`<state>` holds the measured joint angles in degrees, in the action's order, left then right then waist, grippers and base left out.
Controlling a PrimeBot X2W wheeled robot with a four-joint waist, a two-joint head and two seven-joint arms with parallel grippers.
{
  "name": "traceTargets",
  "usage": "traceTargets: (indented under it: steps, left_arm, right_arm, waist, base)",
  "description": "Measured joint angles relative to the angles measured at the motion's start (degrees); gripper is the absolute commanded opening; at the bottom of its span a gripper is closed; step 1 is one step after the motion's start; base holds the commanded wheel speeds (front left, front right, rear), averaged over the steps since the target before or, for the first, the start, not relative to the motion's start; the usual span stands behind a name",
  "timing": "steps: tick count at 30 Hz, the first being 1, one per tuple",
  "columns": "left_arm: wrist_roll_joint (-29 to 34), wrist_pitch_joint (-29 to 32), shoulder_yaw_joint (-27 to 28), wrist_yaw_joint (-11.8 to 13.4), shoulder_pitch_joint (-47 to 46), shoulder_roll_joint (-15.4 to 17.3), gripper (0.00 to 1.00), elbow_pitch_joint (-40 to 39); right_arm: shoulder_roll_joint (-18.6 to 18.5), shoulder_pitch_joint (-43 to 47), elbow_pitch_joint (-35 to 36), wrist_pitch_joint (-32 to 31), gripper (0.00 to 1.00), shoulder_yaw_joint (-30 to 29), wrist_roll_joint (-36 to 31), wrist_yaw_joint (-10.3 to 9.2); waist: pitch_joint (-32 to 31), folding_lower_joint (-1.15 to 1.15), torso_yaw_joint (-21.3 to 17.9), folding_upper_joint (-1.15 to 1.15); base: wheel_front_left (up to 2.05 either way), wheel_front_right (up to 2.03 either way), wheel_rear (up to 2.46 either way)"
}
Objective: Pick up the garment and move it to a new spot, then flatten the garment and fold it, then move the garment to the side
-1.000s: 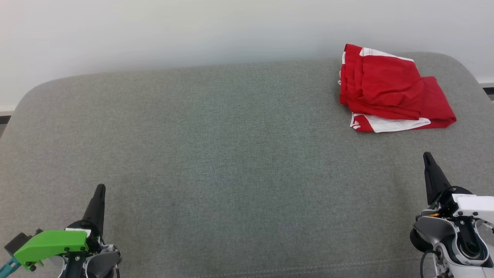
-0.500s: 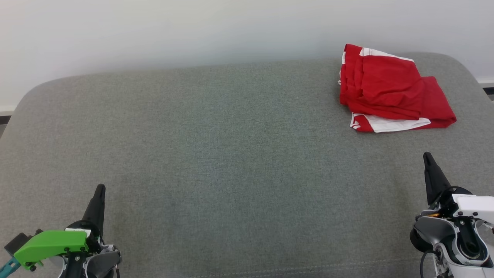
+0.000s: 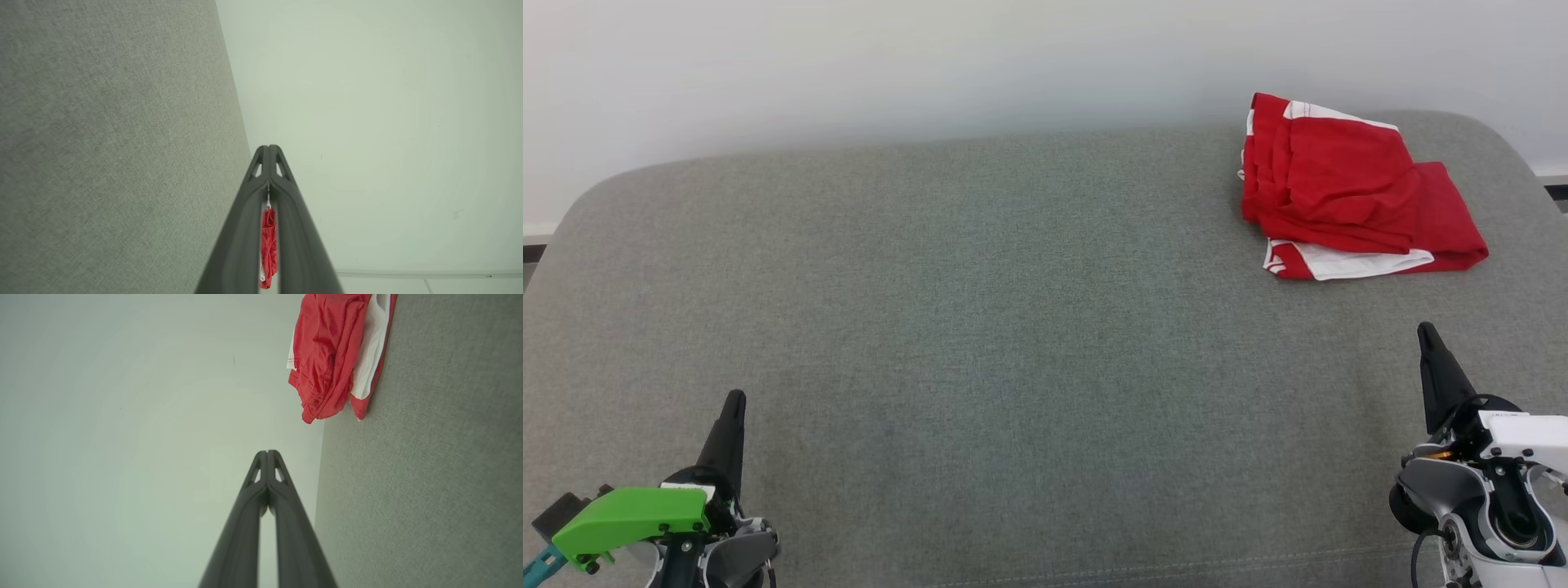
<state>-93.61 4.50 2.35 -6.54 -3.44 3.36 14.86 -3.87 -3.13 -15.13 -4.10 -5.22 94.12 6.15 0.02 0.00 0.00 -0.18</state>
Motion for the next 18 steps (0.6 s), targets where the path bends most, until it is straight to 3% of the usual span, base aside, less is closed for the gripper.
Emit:
traceTargets:
  steps: [18]
  left_arm:
    - [0.00, 0.00, 0.04, 0.00, -0.01, -0.01, 0.00, 0.07]
  right_arm:
    - [0.02, -0.01, -0.02, 0.00, 0.00, -0.02, 0.00, 0.08]
  waist:
    - [0.00, 0.00, 0.00, 0.00]
  base:
    - [0.00, 0.00, 0.00]
